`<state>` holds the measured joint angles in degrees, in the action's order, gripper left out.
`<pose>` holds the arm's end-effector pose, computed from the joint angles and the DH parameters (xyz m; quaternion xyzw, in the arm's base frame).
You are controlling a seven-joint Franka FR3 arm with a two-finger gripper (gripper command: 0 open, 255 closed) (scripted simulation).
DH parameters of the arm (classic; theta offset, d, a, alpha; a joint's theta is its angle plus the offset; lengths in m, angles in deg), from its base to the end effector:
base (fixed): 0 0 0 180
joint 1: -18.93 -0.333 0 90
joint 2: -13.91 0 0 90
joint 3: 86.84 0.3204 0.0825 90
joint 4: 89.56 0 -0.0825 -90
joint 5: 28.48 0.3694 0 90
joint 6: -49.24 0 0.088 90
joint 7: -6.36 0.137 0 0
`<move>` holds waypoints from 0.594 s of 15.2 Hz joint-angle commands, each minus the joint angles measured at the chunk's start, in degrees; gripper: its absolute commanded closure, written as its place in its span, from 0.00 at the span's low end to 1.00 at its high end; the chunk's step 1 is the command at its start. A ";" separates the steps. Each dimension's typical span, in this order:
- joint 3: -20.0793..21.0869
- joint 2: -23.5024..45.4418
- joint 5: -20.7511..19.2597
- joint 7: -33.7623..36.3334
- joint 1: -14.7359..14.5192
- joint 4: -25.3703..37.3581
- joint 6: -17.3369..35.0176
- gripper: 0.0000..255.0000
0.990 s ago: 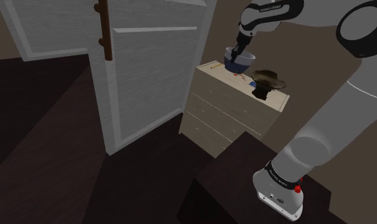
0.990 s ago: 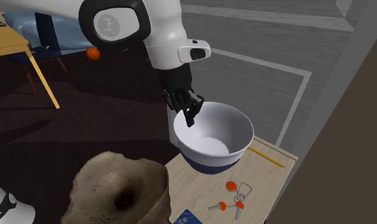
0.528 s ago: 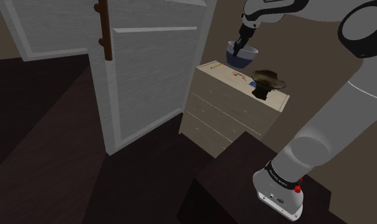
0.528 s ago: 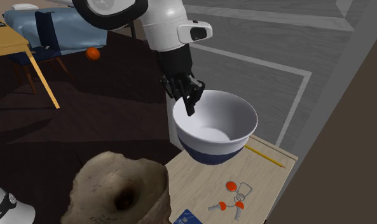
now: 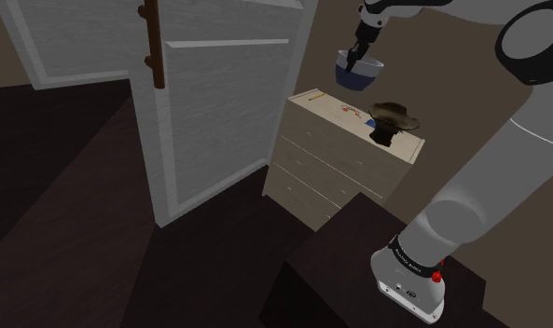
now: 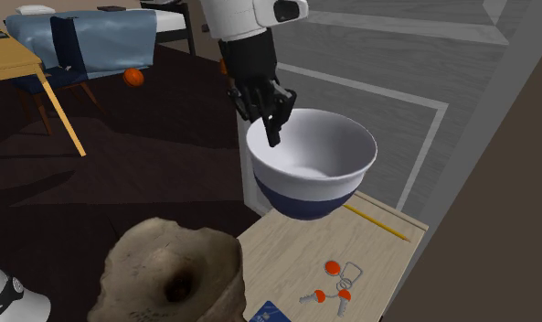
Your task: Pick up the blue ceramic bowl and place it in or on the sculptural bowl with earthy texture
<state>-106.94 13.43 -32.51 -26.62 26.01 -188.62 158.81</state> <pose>0.5036 -0.2672 0.5628 0.9932 0.0588 0.0662 0.0761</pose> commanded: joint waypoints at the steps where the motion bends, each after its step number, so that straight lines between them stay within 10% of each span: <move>1: -0.04 0.12 0.10 -0.21 0.04 1.81 -1.63 1.00; 9: -0.15 1.38 0.69 -0.90 0.15 9.47 -8.08 1.00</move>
<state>-107.07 14.51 -31.95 -27.41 26.14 -180.42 151.65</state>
